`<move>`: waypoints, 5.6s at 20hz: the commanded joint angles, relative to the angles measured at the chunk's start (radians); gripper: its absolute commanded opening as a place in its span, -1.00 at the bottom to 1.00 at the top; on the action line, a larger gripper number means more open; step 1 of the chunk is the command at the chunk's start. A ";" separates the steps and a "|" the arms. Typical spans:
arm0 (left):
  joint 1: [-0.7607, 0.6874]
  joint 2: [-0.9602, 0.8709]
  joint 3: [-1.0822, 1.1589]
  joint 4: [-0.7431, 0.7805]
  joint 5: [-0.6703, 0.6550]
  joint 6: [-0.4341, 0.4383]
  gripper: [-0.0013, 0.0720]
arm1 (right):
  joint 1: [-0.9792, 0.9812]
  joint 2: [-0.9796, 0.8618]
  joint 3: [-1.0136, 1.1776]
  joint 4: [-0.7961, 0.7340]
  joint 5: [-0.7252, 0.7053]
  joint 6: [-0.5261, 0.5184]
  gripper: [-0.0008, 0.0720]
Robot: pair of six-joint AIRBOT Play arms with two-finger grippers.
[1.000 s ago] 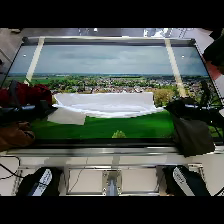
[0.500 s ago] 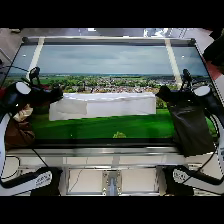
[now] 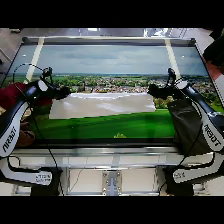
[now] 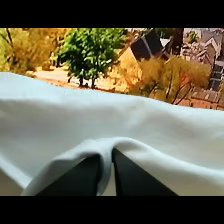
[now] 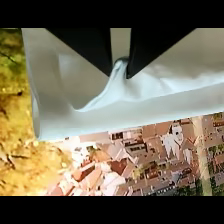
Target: Fold the shirts.
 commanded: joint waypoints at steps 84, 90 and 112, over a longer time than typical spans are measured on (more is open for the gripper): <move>0.029 0.223 0.259 -0.360 -0.276 0.213 -0.93 | 0.639 -0.138 0.657 -0.124 0.244 0.090 0.55; 0.029 0.222 0.259 -0.360 -0.295 0.239 -0.93 | 0.285 -0.137 0.637 -0.549 0.675 0.195 0.52; 0.029 0.220 0.259 -0.361 -0.307 0.238 -0.93 | 0.249 -0.323 0.296 0.525 0.479 -0.103 -0.95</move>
